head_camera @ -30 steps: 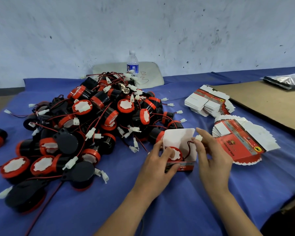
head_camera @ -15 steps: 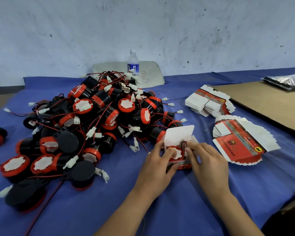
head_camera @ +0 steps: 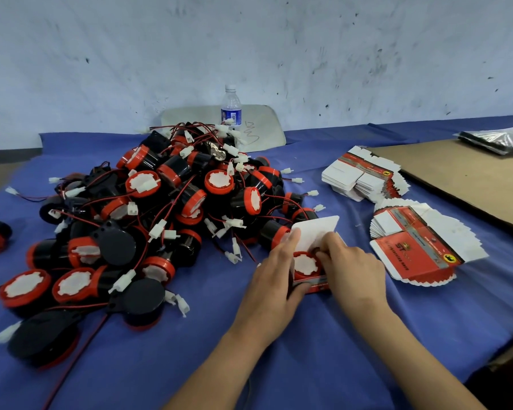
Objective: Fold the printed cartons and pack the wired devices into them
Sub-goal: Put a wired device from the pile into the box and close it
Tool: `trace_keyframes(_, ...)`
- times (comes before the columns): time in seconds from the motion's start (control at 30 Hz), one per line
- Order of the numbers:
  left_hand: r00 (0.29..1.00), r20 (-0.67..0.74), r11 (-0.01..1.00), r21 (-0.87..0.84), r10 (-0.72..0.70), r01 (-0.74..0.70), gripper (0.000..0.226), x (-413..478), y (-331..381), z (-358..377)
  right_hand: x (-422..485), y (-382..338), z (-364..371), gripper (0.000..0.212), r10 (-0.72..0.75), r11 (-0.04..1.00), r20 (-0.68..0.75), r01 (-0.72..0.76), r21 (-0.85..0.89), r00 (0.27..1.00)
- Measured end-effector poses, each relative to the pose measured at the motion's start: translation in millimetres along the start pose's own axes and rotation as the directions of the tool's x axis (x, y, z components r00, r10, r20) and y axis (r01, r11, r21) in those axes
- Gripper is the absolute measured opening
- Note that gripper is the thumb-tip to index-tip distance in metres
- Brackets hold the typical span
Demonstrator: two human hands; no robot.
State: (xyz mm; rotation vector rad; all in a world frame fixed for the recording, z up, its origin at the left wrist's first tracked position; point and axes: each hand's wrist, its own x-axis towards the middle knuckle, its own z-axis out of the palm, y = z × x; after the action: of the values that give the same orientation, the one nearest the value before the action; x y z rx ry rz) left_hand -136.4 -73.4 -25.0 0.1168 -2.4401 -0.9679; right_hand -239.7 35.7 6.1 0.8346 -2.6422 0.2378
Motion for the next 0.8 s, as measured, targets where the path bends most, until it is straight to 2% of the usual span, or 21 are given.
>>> trace_keyframes(0.17, 1.000, 0.014, 0.998, 0.065, 0.013, -0.013, 0.083, 0, -1, 1, -7, -3, -6, 0.019, -0.014, 1.000, 0.038, 0.015, -0.014, 0.999)
trace_keyframes(0.33, 0.999, 0.043, 0.988, 0.153, 0.000, -0.007, 0.078, 0, -3, 5, -20, 0, -6, 0.031, -0.020, 0.947, -0.012, 0.022, 0.321, 1.000)
trace_keyframes(0.43, 0.995, 0.084, 0.978, 0.209, -0.045, 0.026, 0.069, 0, -4, 7, -25, 2, -3, 0.031, -0.014, 0.914, -0.017, 0.020, 0.406, 1.000)
trace_keyframes(0.53, 0.990, 0.108, 0.963, 0.263, -0.086, 0.055, 0.055, 2, -5, 7, -26, 7, 3, 0.024, 0.068, 0.863, -0.003, -0.057, 0.503, 0.998)
trace_keyframes(0.63, 0.988, 0.097, 0.967, 0.238, -0.121, 0.095, 0.048, 2, -4, 5, -26, 12, 13, 0.028, 0.109, 0.828, 0.012, -0.097, 0.552, 0.994)
trace_keyframes(0.8, 0.990, 0.083, 0.969, 0.228, -0.114, 0.093, 0.046, 1, -2, 4, -25, 15, 21, 0.026, 0.083, 0.843, -0.036, -0.051, 0.536, 0.996)
